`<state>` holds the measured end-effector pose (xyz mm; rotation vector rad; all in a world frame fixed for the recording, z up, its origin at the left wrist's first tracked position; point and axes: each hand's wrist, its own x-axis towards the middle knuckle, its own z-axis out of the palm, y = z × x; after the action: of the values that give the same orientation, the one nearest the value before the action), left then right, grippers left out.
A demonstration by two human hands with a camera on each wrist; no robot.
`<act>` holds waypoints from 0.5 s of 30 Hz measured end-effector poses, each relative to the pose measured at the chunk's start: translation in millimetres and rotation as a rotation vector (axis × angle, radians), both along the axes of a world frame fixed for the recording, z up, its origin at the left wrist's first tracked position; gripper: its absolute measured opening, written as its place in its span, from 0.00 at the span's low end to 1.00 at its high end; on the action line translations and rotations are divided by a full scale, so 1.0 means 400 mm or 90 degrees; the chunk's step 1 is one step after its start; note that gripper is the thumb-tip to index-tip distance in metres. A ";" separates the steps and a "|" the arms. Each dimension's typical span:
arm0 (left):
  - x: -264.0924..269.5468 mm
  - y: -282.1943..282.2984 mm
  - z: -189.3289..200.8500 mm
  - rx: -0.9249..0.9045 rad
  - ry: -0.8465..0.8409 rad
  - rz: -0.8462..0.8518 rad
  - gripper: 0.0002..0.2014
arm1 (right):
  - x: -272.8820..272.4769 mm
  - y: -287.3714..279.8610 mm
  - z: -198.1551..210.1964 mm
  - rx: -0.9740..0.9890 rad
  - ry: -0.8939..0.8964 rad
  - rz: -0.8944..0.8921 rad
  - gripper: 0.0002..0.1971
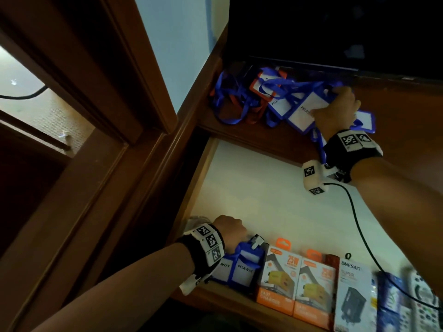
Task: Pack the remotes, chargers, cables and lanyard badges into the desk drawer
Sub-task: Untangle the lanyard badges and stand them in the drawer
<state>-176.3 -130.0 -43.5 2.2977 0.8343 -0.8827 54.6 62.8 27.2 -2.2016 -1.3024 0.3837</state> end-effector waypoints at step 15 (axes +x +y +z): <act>0.011 0.019 0.043 0.085 -0.102 0.222 0.16 | 0.006 -0.214 0.161 0.117 0.547 -0.046 0.13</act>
<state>-172.0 -122.6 -26.4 2.2025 1.2034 -0.4967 56.9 -22.8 91.5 -1.6100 -0.7373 0.9965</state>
